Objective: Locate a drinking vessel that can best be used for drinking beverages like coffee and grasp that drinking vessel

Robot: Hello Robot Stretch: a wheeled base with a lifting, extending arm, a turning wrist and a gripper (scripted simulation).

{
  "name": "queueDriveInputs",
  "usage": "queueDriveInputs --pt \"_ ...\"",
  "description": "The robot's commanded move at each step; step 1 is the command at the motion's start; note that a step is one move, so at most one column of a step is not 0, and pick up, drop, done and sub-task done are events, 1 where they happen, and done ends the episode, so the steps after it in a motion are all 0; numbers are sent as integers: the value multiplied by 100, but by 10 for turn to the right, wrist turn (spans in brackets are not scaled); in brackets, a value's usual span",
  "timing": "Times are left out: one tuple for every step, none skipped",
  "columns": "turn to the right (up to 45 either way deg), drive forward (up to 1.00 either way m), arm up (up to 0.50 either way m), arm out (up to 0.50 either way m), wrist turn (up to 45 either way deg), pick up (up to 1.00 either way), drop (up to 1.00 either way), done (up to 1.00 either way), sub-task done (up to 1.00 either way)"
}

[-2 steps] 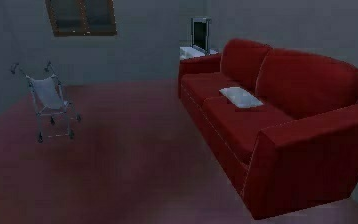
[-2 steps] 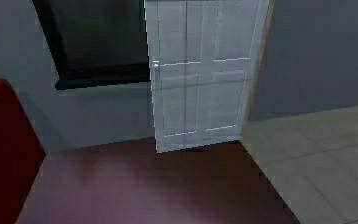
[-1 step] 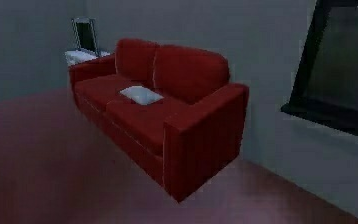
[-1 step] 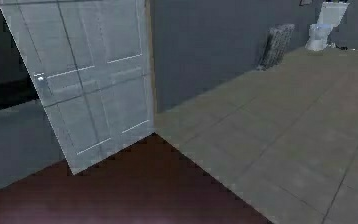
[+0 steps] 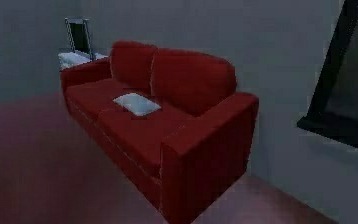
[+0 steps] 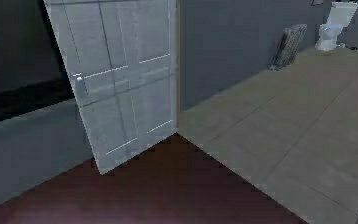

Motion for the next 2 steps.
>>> queueDriveInputs --pt "-450 0 0 0 0 0 0 0 0" --pt "-330 0 0 0 0 0 0 0 0"
